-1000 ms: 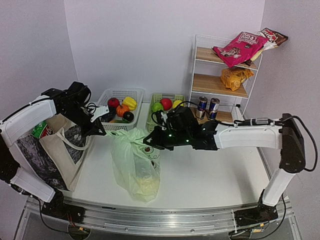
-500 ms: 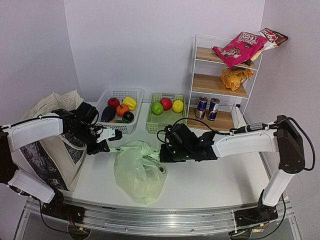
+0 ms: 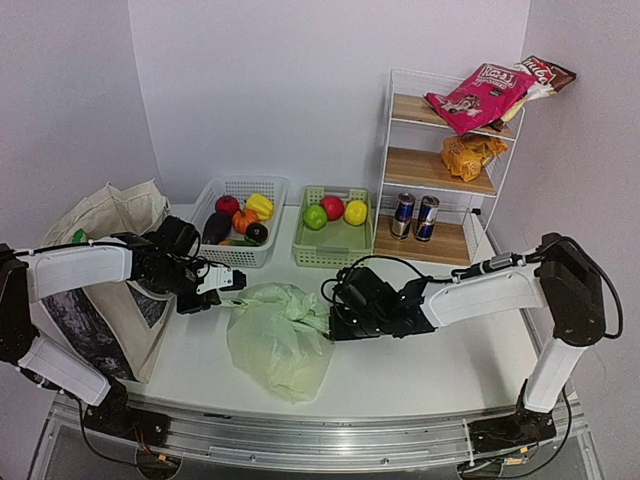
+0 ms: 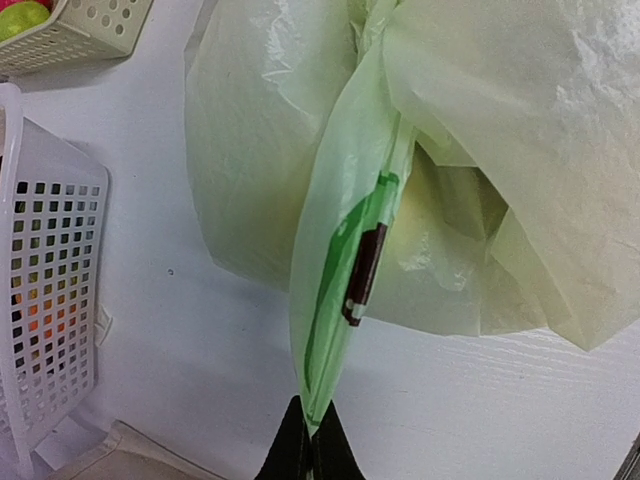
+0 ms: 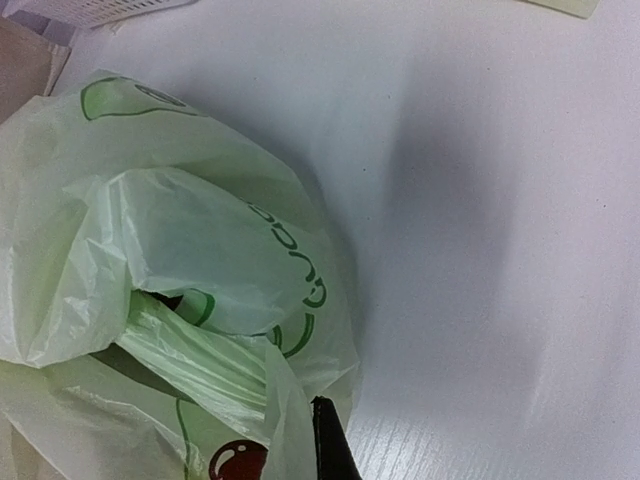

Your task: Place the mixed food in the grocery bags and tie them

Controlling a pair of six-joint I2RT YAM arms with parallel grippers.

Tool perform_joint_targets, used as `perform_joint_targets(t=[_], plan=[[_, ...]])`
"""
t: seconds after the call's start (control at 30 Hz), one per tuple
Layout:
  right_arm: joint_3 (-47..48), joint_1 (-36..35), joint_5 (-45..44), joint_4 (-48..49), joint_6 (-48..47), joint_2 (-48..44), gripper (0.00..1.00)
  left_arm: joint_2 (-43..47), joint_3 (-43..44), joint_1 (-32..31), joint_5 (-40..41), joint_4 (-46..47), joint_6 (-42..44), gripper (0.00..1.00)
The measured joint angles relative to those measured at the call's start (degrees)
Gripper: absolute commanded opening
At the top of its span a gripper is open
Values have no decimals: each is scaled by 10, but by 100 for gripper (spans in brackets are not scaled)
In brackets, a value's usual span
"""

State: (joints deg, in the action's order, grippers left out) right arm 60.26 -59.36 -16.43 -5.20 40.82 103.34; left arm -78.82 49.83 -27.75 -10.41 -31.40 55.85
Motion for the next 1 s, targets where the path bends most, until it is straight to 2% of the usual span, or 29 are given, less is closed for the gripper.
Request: perform_joint_targets(t=[0.43, 0.77, 0.87, 1.0], plan=[[-43, 13, 4, 33, 12, 4, 0, 0, -60, 10, 2, 54, 30, 0], [-55, 22, 14, 30, 10, 1, 0, 5, -58, 16, 0, 47, 31, 0], [-54, 27, 15, 16, -9, -15, 0, 9, -38, 17, -10, 18, 28, 0], [-19, 35, 8, -52, -66, -56, 0, 24, 53, 5, -32, -61, 11, 0]])
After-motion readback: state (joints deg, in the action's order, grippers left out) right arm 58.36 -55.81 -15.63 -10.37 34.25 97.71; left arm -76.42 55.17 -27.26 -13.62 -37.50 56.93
